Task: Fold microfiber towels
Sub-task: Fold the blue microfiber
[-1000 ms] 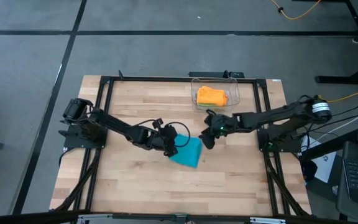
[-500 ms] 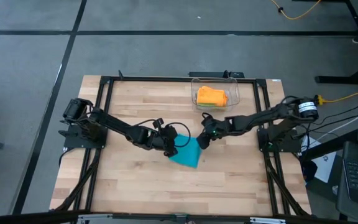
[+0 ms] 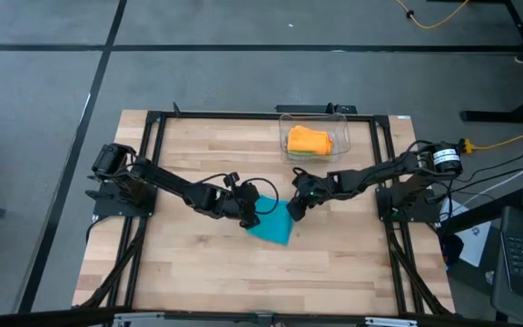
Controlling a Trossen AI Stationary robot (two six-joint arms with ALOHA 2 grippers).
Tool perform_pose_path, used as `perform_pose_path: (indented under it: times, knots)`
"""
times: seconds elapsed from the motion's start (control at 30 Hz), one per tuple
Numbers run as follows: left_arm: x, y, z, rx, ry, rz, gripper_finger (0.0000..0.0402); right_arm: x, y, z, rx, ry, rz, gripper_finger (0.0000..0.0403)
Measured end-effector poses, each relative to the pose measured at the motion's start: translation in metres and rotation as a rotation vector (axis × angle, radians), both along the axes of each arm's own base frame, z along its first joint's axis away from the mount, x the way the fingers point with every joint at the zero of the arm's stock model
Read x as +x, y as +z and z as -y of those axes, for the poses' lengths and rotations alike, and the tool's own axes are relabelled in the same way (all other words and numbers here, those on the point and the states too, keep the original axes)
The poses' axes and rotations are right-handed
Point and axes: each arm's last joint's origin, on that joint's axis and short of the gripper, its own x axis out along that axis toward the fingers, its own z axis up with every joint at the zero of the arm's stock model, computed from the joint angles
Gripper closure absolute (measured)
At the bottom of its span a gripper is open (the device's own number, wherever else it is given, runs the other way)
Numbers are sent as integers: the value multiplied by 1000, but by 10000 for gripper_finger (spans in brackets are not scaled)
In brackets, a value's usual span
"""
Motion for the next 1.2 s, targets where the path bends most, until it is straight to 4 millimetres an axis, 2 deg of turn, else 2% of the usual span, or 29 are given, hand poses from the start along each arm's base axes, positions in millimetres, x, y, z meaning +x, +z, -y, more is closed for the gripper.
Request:
perform_pose_path:
  times: [0.23,0.5,0.67,0.8,0.93,1.1,1.2]
  knots:
    - [0,0,0,0,1,0,315,0,0,1,-18,-9,0,283]
    - [0,0,0,0,1,0,315,3,5,-2,-49,82,17,390]
    - [0,0,0,0,1,1,315,13,24,-8,-78,143,36,392]
    - [0,0,0,0,1,1,315,15,36,-15,-98,180,-69,397]
    - [0,0,0,0,1,1,315,11,44,-23,-153,145,-202,395]
    - [0,0,0,1,1,1,315,7,45,-31,-141,137,-248,397]
    - [0,0,-1,0,3,1,315,2,39,-32,-112,118,-276,395]
